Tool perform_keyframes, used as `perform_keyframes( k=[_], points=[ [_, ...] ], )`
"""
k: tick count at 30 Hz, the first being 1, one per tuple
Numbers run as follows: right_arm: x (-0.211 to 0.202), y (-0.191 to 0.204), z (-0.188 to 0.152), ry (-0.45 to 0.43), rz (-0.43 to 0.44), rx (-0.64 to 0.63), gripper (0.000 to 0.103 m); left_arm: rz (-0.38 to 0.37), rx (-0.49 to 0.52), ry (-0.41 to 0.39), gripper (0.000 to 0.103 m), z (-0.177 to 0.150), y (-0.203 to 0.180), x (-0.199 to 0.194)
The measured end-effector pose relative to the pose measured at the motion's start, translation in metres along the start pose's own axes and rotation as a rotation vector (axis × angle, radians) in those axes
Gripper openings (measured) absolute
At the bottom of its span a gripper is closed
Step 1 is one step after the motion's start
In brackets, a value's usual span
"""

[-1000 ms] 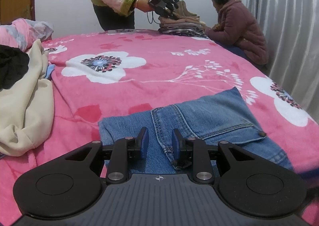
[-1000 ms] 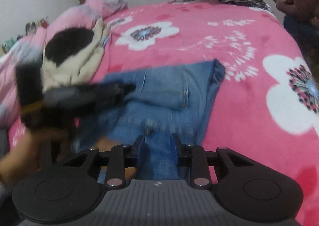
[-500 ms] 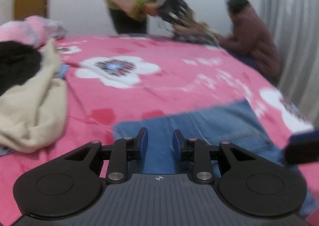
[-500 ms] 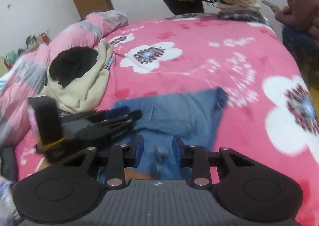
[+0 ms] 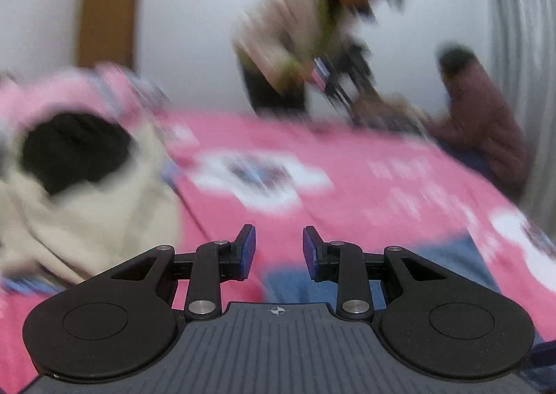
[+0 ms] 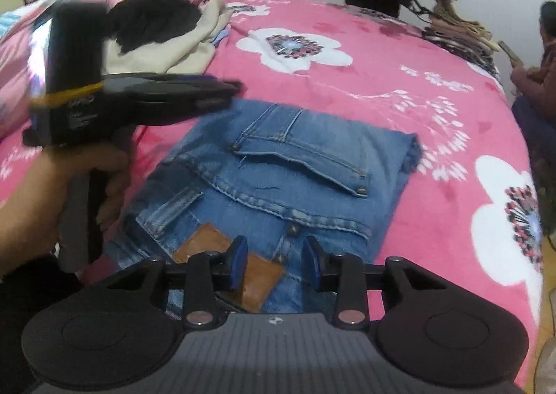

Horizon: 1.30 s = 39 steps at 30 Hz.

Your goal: Fold clothes

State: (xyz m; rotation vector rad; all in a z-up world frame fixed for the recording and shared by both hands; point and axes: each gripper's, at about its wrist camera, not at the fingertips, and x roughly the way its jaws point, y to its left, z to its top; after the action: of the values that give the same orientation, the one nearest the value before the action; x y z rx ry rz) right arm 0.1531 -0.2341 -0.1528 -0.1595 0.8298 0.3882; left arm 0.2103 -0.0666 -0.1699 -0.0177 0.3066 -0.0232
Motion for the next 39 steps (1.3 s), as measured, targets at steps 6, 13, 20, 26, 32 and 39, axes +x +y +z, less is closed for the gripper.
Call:
perform_keyframes(
  k=[6, 13, 20, 26, 32, 39],
  points=[
    [0.025, -0.009, 0.061, -0.150, 0.080, 0.105, 0.038, 0.088, -0.212, -0.025, 0.037, 0.001, 0.034, -0.005],
    [0.085, -0.015, 0.051, -0.017, 0.017, 0.170, 0.038, 0.100, -0.234, 0.049, 0.037, -0.003, 0.042, 0.009],
    [0.039, -0.002, 0.020, 0.051, 0.033, 0.105, 0.041, 0.085, -0.301, -0.058, 0.037, 0.001, 0.050, -0.010],
    [0.014, 0.016, 0.043, 0.034, 0.042, 0.082, 0.040, 0.121, -0.383, -0.015, 0.037, -0.001, 0.064, -0.001],
    [0.070, 0.007, 0.097, -0.057, 0.118, 0.180, 0.040, 0.108, -0.381, 0.016, 0.038, -0.004, 0.066, 0.005],
    [0.100, 0.012, 0.061, 0.041, 0.157, 0.176, 0.040, 0.114, -0.399, 0.089, 0.038, -0.008, 0.068, 0.013]
  ],
)
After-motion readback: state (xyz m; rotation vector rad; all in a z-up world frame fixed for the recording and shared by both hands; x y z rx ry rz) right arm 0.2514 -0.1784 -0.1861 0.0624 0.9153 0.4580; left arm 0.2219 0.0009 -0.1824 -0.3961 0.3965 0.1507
